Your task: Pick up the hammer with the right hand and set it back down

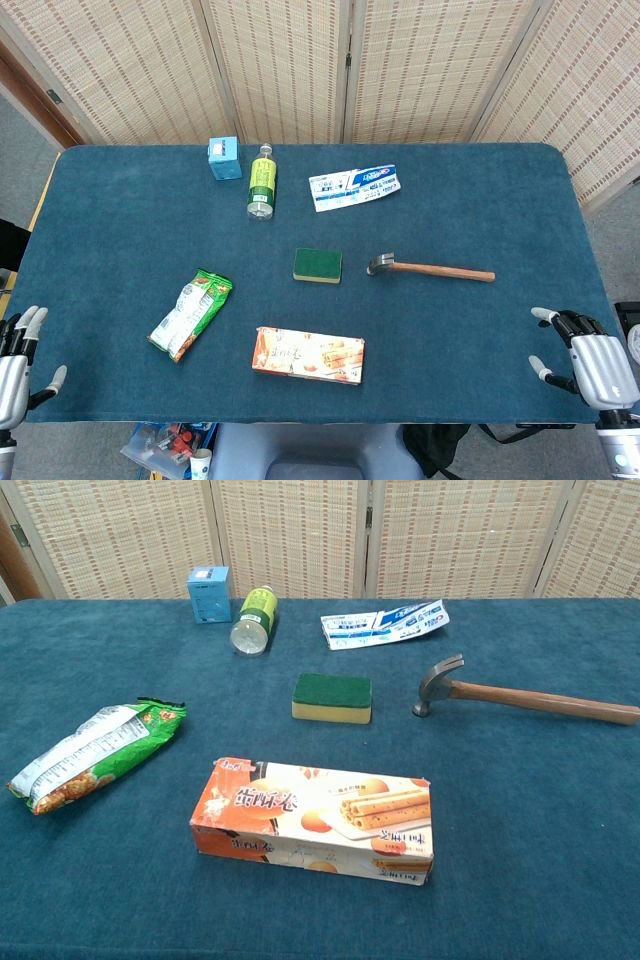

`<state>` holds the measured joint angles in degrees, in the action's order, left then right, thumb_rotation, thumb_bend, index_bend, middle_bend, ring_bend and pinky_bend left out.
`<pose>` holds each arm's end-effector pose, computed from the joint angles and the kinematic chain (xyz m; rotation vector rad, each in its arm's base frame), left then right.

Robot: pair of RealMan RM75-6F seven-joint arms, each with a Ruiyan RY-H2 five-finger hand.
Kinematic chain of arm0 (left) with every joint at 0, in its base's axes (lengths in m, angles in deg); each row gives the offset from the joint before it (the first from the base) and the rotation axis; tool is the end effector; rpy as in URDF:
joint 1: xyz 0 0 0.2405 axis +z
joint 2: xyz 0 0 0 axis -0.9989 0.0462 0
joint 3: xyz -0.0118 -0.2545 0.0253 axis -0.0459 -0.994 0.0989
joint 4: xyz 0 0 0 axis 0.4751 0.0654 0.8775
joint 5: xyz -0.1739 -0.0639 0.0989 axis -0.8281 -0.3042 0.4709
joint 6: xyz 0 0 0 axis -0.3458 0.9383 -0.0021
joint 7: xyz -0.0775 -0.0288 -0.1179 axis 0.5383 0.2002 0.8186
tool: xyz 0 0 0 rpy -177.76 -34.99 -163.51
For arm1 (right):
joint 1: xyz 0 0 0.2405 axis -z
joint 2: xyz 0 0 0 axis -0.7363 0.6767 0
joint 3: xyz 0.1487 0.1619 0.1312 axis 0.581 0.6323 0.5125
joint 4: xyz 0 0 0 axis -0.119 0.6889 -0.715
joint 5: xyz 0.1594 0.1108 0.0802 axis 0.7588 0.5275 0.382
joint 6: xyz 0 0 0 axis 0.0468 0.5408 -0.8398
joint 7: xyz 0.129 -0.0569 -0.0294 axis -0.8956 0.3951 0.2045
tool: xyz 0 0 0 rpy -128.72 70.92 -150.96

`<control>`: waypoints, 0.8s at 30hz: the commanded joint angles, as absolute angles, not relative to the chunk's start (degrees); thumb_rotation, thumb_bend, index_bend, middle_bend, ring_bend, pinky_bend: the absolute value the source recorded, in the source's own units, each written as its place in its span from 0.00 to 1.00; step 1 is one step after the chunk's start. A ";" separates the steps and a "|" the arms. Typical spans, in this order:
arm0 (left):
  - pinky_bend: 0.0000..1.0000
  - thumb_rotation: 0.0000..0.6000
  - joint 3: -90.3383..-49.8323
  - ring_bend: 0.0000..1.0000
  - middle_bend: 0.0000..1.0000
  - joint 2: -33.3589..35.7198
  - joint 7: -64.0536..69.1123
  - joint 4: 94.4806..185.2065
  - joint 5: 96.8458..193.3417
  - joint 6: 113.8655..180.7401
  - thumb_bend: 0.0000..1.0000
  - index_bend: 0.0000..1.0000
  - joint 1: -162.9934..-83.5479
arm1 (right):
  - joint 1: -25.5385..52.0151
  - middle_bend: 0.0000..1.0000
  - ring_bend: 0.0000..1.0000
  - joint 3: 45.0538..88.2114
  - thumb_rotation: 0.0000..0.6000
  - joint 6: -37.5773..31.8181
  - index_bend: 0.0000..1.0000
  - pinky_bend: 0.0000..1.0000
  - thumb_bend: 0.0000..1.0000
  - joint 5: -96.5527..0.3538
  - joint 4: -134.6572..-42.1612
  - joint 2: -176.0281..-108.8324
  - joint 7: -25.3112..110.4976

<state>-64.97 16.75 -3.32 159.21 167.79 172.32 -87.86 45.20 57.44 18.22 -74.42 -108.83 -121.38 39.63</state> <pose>-0.3208 0.1573 0.1525 -1.2866 -0.8680 -0.8278 -0.3083 -0.1595 0.1584 1.3919 -1.0005 0.9442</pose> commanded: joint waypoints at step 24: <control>0.00 1.00 -64.68 0.05 0.04 16.29 -2.14 158.40 167.86 172.69 0.29 0.03 -87.44 | 31.27 0.36 0.23 64.47 1.00 0.37 0.26 0.23 0.23 -66.60 -115.37 -119.29 46.37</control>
